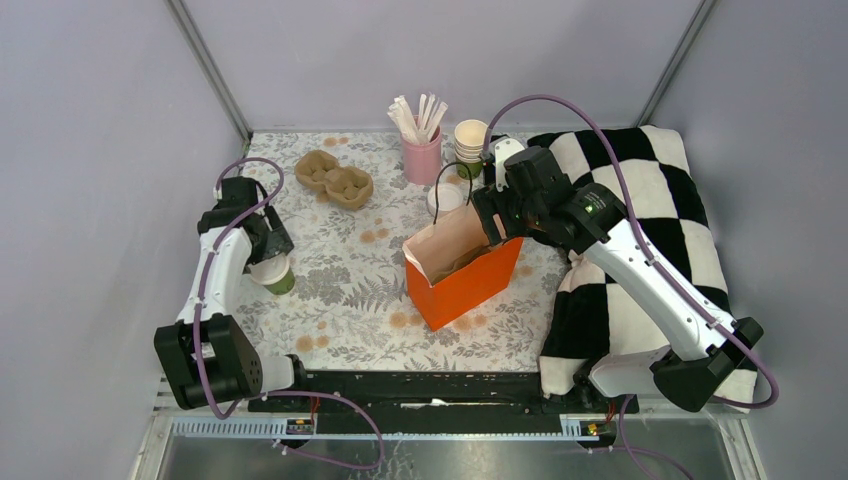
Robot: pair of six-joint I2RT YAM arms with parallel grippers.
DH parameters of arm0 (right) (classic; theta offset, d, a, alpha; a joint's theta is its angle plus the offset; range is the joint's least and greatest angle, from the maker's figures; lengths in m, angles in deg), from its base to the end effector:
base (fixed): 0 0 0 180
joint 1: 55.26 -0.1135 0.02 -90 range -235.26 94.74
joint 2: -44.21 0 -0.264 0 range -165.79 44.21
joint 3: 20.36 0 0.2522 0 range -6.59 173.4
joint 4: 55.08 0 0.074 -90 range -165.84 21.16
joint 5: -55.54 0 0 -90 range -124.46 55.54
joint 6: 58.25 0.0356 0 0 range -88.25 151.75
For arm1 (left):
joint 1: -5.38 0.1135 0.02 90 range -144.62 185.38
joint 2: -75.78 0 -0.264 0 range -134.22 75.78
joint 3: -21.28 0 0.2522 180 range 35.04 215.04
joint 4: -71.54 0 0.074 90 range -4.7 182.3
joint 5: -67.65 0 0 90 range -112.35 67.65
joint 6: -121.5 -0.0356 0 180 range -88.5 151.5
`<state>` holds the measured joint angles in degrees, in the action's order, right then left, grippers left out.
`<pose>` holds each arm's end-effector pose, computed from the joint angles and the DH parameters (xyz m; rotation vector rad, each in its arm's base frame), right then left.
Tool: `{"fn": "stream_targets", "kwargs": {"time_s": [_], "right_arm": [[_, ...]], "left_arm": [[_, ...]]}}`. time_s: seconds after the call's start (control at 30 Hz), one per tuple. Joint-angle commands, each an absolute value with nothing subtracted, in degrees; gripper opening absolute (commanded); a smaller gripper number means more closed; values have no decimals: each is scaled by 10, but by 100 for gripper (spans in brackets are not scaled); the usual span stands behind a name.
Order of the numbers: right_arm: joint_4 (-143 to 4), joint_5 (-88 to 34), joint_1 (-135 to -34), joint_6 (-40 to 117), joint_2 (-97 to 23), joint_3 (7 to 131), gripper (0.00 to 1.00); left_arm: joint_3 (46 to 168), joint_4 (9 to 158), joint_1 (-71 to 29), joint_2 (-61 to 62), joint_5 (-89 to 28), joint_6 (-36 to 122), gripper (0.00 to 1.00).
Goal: Pack the takeout coffee
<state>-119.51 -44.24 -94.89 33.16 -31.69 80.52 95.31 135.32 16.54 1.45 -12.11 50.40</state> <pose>0.2107 0.1666 0.4067 -0.6515 2.1583 0.1923 0.2426 0.0543 0.2683 -0.7462 2.5665 0.1974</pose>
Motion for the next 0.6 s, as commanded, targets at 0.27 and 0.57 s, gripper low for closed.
{"fn": "stream_targets", "kwargs": {"time_s": [0.27, 0.57], "right_arm": [[-1185, -440, -947, 331, -306, 811, 85], [-1186, -437, -947, 332, -306, 812, 85]], "left_arm": [[963, 1359, 166, 31, -132, 507, 70], [949, 1358, 166, 33, -127, 506, 74]]}}
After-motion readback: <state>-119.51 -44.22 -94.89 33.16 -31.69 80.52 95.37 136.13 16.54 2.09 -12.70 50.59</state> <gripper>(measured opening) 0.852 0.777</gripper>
